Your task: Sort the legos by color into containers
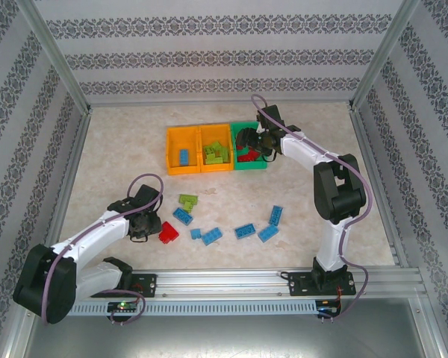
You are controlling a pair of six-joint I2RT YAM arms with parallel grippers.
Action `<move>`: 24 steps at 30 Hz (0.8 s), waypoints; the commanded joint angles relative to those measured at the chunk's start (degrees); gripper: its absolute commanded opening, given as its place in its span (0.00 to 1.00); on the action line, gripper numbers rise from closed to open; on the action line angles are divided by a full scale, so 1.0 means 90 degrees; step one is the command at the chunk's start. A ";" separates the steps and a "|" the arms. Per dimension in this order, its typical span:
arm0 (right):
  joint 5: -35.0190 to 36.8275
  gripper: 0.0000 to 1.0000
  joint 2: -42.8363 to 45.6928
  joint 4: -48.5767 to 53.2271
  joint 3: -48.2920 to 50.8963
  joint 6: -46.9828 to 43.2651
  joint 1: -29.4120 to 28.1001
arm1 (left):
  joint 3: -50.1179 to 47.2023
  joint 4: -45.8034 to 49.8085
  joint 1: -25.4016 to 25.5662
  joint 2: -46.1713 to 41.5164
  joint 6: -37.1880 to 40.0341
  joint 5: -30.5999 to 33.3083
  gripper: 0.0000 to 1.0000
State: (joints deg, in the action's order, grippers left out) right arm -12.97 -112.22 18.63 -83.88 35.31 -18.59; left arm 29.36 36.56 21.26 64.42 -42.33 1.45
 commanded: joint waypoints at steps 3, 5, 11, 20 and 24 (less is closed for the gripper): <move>-0.0051 0.72 0.0146 -0.0024 0.0069 0.0072 0.0017 | 0.0100 -0.0223 -0.0076 0.0103 0.0028 -0.0081 0.32; -0.0048 0.72 0.0145 -0.0033 0.0072 0.0076 0.0018 | 0.0117 -0.0261 -0.0074 0.0150 0.0048 -0.0091 0.28; -0.0311 0.72 0.0171 -0.0117 0.0082 0.0055 0.0004 | 0.0218 -0.0293 -0.0070 0.0190 0.0146 -0.0112 0.22; -0.0442 0.72 0.0459 -0.0158 0.0015 0.0013 -0.0079 | 0.0713 -0.0092 -0.0075 0.0123 0.0345 -0.0093 0.18; -0.0408 0.72 0.0630 -0.0176 0.0135 0.0003 -0.0074 | 0.0944 -0.0058 -0.0070 0.0136 0.0453 -0.0116 0.18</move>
State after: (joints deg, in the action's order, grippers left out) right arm -16.56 -109.62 17.74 -83.81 35.68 -18.90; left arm 35.70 34.94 21.26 66.17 -40.10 0.38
